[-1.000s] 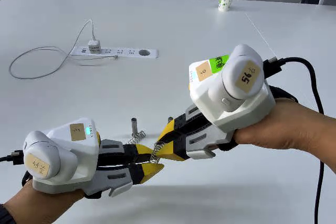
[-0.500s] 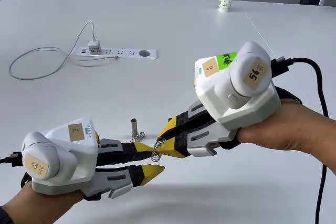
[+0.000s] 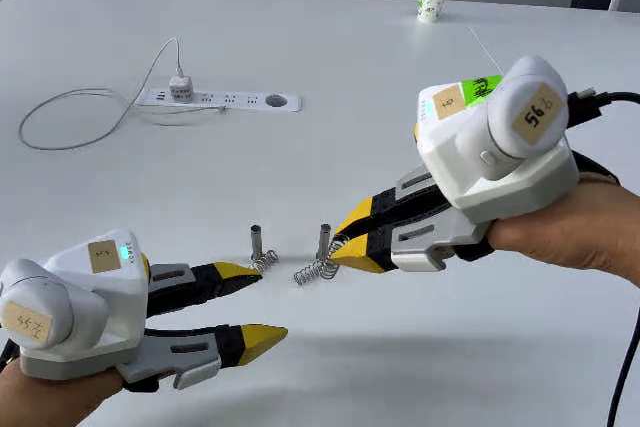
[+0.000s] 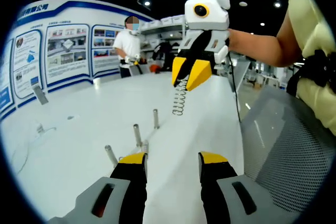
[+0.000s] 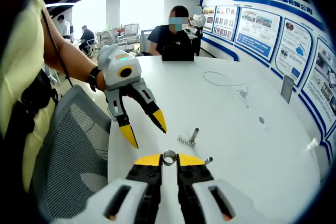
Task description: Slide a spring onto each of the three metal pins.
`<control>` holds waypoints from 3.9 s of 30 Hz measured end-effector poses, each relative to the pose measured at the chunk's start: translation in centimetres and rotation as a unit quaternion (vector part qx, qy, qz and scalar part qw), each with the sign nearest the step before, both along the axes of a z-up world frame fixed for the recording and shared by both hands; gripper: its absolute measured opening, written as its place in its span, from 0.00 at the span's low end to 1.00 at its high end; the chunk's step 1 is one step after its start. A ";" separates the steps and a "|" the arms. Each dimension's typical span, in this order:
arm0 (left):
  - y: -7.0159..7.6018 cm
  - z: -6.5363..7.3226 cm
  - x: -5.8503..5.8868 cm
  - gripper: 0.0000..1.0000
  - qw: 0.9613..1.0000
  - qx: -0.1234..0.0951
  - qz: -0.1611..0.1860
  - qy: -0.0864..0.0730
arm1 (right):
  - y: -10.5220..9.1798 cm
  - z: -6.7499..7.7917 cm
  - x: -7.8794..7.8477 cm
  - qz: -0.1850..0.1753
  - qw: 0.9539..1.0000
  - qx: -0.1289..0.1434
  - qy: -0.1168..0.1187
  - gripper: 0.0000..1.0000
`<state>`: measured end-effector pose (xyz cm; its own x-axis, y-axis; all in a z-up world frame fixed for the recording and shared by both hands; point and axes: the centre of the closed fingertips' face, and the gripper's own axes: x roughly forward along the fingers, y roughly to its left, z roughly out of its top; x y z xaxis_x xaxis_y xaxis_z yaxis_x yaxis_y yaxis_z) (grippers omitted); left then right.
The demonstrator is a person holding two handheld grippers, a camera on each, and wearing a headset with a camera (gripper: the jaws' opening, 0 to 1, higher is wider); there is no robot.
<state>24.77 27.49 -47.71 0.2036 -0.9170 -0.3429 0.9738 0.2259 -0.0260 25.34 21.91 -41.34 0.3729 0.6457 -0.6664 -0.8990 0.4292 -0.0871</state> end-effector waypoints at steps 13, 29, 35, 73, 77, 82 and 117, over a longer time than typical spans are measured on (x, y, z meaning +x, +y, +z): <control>1.8 0.2 1.0 0.50 0.999 -0.007 0.040 -0.003 | -4.2 1.3 2.2 -0.058 0.998 -0.004 -0.020 0.11; 3.7 -0.2 1.6 0.54 0.997 -0.005 0.076 0.005 | -8.9 -1.2 5.4 -0.141 0.990 -0.016 -0.016 0.11; 4.1 -0.2 1.8 0.55 0.996 -0.005 0.085 0.008 | -9.6 -2.4 6.3 -0.159 0.987 -0.020 -0.013 0.11; 4.6 -0.4 1.7 0.53 0.996 0.000 0.093 0.015 | -9.9 -7.8 7.5 -0.182 0.982 -0.045 0.028 0.11; 4.7 -0.5 1.7 0.53 0.996 0.000 0.093 0.016 | -9.7 -8.4 7.5 -0.183 0.981 -0.045 0.034 0.12; 4.6 -0.5 1.7 0.53 0.995 0.000 0.093 0.017 | -9.5 -9.2 7.5 -0.185 0.981 -0.052 0.039 0.12; 4.5 -0.9 1.7 0.52 0.996 0.003 0.092 0.021 | -9.1 -7.4 7.4 -0.183 0.982 -0.045 -0.015 0.21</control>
<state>26.51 32.04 -48.58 0.3539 -0.8633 -0.3598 0.9139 0.4010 -0.0632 32.70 12.79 -48.71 0.5887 0.4041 -0.7001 -0.6825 0.7126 -0.1626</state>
